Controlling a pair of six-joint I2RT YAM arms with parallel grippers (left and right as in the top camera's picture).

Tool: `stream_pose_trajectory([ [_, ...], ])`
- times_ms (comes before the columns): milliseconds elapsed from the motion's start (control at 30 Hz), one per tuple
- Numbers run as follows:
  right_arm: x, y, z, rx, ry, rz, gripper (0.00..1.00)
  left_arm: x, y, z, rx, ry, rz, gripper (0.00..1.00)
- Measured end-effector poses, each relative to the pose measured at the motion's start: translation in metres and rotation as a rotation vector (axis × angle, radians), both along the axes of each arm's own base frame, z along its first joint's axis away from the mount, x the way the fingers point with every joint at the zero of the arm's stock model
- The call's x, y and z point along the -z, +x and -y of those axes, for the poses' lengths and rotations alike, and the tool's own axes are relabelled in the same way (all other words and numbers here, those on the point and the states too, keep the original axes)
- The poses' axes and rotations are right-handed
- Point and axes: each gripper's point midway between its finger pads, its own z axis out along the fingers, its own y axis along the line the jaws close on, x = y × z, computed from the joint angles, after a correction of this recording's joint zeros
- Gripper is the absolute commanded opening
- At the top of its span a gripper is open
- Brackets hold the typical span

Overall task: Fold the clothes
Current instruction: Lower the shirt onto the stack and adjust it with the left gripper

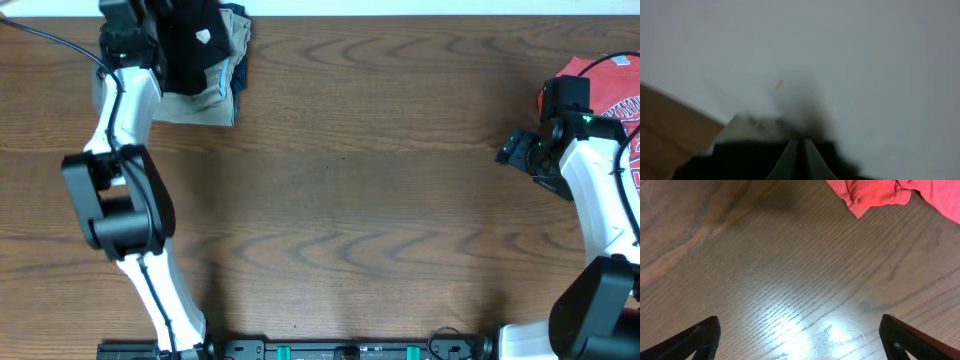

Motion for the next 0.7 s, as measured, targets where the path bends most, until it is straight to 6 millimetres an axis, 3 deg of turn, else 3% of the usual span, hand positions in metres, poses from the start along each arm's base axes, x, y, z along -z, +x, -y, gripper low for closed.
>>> stream_pose_trajectory([
  [233,0.000,0.000,0.000,0.000,0.000,0.000,0.99,0.110,-0.005,-0.059,-0.103,-0.024,-0.153,0.06],
  [300,0.000,0.000,0.000,0.000,0.000,0.000,0.99,0.122,-0.010,-0.071,-0.120,-0.031,-0.177,0.06],
  [467,0.000,0.000,0.000,0.000,0.000,0.000,0.99,0.110,-0.013,-0.079,-0.134,-0.029,-0.162,0.08],
  [533,0.000,0.000,0.000,0.000,0.000,0.000,0.99,0.100,-0.013,-0.075,-0.128,-0.024,-0.158,0.17],
  [600,0.000,0.000,0.000,0.000,0.000,0.000,0.99,0.081,-0.014,-0.071,-0.121,-0.014,-0.142,0.48],
  [700,0.000,0.000,0.000,0.000,0.000,0.000,0.99,0.034,-0.017,-0.058,-0.108,-0.002,-0.091,0.61],
])
